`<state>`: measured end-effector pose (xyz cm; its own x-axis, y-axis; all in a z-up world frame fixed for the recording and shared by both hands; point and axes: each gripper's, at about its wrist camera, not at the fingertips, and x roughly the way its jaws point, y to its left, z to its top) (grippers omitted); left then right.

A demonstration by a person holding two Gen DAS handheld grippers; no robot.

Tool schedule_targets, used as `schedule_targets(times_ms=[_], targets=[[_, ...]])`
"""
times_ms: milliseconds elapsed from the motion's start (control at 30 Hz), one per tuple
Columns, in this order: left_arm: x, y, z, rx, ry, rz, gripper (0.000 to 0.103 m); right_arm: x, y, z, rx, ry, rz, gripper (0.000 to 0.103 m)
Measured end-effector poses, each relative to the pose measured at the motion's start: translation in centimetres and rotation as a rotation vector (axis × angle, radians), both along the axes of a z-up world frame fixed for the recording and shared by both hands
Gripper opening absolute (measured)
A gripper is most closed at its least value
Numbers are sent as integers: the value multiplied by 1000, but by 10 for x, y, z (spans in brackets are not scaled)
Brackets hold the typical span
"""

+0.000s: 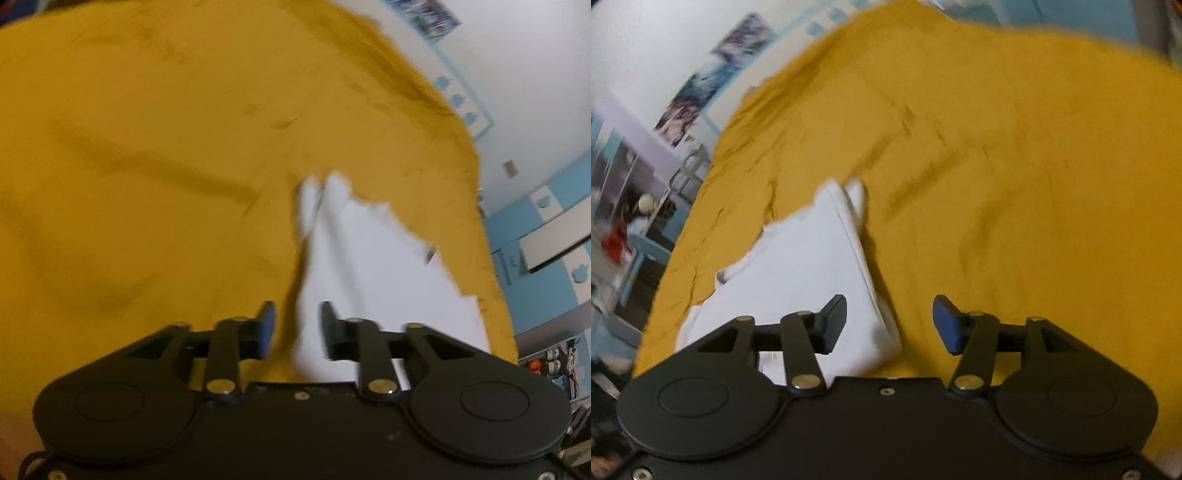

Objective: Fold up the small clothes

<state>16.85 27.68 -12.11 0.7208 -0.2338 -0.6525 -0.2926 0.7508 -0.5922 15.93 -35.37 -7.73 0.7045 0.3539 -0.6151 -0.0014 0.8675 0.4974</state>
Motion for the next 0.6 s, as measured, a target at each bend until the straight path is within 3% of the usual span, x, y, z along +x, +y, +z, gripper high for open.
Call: schedule_targets(times_ms=[100, 233, 367, 600], targets=[[49, -8, 5, 47, -79, -31, 48, 47, 26, 8, -57, -102, 71, 54], [115, -20, -5, 75, -131, -61, 49, 109, 69, 3, -161, -163, 169, 54], [166, -26, -26, 91, -83, -39, 49, 151, 94, -15, -224, -150, 211, 53], [193, -30, -58, 138, 11, -64, 52, 182, 101, -47, -248, -70, 232, 53]])
